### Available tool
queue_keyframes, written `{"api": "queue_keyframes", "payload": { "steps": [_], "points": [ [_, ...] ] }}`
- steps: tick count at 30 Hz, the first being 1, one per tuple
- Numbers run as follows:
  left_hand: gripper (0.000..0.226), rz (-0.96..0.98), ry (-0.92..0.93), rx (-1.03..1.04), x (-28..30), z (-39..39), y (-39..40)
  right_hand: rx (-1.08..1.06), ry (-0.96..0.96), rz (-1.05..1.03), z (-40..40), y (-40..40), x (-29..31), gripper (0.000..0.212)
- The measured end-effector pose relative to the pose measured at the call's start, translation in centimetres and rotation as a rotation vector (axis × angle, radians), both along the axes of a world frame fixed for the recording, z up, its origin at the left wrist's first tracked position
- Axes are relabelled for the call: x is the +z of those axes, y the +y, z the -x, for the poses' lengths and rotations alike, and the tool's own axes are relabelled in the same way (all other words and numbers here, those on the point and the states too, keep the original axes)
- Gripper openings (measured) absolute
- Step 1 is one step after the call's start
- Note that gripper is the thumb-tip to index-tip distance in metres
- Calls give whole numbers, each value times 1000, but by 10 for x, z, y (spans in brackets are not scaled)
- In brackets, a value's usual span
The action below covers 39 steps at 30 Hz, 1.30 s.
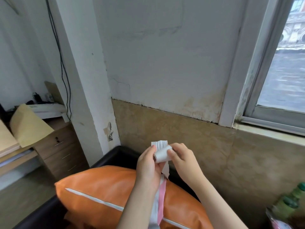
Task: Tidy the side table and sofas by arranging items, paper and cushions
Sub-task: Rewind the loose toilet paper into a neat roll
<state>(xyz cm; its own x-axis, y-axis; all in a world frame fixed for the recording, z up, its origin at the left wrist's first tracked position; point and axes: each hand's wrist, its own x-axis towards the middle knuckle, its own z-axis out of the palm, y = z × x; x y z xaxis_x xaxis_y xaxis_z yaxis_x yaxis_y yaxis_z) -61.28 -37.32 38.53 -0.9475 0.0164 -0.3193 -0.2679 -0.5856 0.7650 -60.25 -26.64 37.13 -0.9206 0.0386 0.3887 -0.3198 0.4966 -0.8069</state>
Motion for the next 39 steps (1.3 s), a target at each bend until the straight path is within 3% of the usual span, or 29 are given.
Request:
{"api": "queue_keyframes", "payload": {
  "steps": [5,8,11,13,15,18,21,24,28,33,37,39],
  "points": [
    [38,-49,91,20,-3,-8,9,-148,6,185,-3,-5,3,19],
    [27,17,91,49,-5,-9,11,-215,30,221,-4,-7,3,12],
    [23,74,42,109,-5,-6,11,-236,189,-16,-2,-6,-3,19],
    [20,57,15,126,-2,-3,9,-131,338,-238,0,-1,-9,34],
    [20,17,-31,133,2,0,8,-11,360,-374,3,5,-14,47],
    [22,-67,-118,96,9,1,5,61,339,-419,7,8,-16,55],
    [21,-118,-116,22,11,-1,4,31,342,-363,8,9,-11,41],
    [29,-115,-102,-44,7,2,4,32,225,-240,5,11,-4,19],
    [43,-75,28,-153,7,1,7,-26,70,-180,7,10,1,32],
    [17,65,141,-111,5,4,13,-201,136,-309,11,5,-2,45],
    [18,83,117,-23,5,7,14,-272,273,-251,16,9,-4,5],
    [18,81,101,2,6,9,14,-317,369,-341,17,12,-3,12]
  ]
}}
